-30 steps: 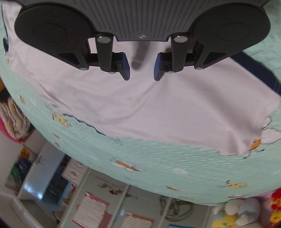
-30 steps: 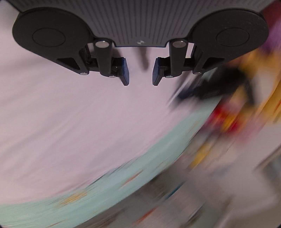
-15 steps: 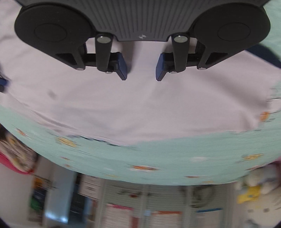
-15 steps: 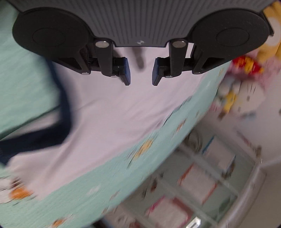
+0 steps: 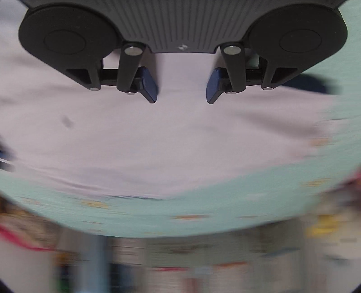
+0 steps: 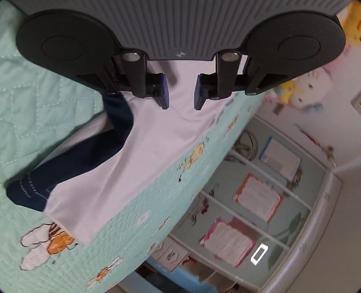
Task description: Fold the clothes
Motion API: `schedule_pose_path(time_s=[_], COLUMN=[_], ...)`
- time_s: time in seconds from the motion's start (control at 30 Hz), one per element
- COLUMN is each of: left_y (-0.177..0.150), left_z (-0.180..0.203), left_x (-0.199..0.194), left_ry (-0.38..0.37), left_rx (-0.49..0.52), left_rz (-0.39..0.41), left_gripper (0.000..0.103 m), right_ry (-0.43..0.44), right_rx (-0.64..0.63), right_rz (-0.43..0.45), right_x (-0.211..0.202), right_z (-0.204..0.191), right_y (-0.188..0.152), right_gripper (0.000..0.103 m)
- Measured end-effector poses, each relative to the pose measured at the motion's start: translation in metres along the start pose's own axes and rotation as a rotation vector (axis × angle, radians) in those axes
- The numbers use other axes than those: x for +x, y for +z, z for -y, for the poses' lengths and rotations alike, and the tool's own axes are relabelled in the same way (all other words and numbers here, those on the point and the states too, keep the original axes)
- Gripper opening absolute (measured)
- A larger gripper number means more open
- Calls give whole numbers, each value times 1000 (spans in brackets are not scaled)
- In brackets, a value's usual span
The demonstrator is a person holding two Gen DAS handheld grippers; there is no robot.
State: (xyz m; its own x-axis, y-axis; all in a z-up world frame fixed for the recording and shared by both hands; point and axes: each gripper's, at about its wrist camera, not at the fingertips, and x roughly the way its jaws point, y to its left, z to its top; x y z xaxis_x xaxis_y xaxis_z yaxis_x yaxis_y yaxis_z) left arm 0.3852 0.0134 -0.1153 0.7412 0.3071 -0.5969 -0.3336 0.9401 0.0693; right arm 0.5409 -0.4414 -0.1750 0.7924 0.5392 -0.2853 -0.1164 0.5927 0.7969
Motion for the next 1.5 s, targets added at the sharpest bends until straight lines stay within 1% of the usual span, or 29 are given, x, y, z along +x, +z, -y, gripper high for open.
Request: schedule_pose_path(time_s=[0.03, 0.1, 0.2, 0.27, 0.3, 0.33, 0.37, 0.4, 0.5, 0.57, 0.6, 0.63, 0.73, 0.77, 0.8, 0.83, 0.9, 0.93, 0.97, 1.07, 1.17, 1.23, 1.27, 1.3, 1.33, 1.37, 1.43, 1.47, 1.5], left_y=[6, 12, 13, 0, -8, -14, -21, -25, -30, -30, -29, -28, -35, -39, -43, -46, -53, -54, -52, -43, -31, -23, -21, -22, -25, -26, -26, -25, -21], left_z=[-10, -11, 35, 49, 54, 45, 28, 5, -53, -66, -67, -66, -63, -63, -67, -72, -84, -86, -84, -79, -63, -50, -47, -46, -50, -58, -75, -75, -71], left_x=[-4, -15, -22, -15, -11, -9, -7, -4, -9, -23, -29, -36, -36, -33, -31, -30, -28, -30, -33, -44, -53, -42, -31, -19, -6, -4, -7, -13, -19], left_ry=[-5, -184, -467, -531, -550, -531, -495, -469, -366, -344, -355, -373, -413, -415, -384, -340, -251, -234, -226, -256, -351, -357, -337, -268, -174, -143, -137, -112, -117], left_rx=[-72, -170, -87, -43, -25, -44, -79, -153, -327, -340, -337, -333, -334, -333, -337, -343, -355, -350, -336, -386, -374, -338, -326, -313, -302, -322, -387, -382, -376], left_rz=[7, 25, -21, -96, -136, -138, -123, -124, -143, -143, -131, -115, -94, -99, -97, -92, -82, -80, -84, -67, 3, -5, -26, -65, -94, -97, -87, -78, -61], left_gripper=[41, 41, 51, 53, 45, 18, 9, 7, 6, 6, 9, 20, 42, 41, 18, 7, 7, 7, 6, 8, 19, 37, 37, 36, 8, 7, 6, 6, 5], right_ry=[3, 8, 26, 38, 43, 46, 49, 48, 44, 44, 44, 45, 44, 43, 44, 45, 45, 45, 45, 46, 45, 45, 45, 45, 46, 47, 47, 47, 48], right_rx=[-6, -15, -7, -3, 0, 2, 3, 2, -4, -4, -3, -3, -7, -7, -7, -6, -6, -7, -8, -9, -10, -12, -12, -12, -12, -11, -13, -14, -15], right_rz=[1, 3, 1, -2, -4, -4, -5, -5, -5, -5, -5, -5, -6, -6, -6, -7, -7, -7, -7, -7, -6, -7, -7, -8, -9, -9, -9, -10, -11], right_x=[1, 4, 4, 4, 4, 4, 4, 4, 4, 5, 6, 7, 8, 8, 8, 8, 8, 8, 8, 9, 9, 9, 9, 9, 10, 10, 10, 10, 10], right_z=[0, -2, 0, 2, 3, 3, 3, 2, 1, 1, 1, 1, 1, 2, 2, 2, 3, 3, 4, 3, 3, 2, 3, 3, 3, 3, 3, 3, 3], right_y=[0, -1, 0, 1, 2, 2, 3, 3, 2, 3, 4, 3, 2, 2, 1, 1, 1, 1, 2, 2, 2, 2, 3, 3, 3, 4, 5, 5, 5], right_gripper=[24, 25, 25, 25, 25, 25, 25, 25, 25, 25, 25, 25, 25, 25, 25, 25, 25, 25, 25, 25, 25, 25, 25, 25, 25, 25, 25, 25, 25])
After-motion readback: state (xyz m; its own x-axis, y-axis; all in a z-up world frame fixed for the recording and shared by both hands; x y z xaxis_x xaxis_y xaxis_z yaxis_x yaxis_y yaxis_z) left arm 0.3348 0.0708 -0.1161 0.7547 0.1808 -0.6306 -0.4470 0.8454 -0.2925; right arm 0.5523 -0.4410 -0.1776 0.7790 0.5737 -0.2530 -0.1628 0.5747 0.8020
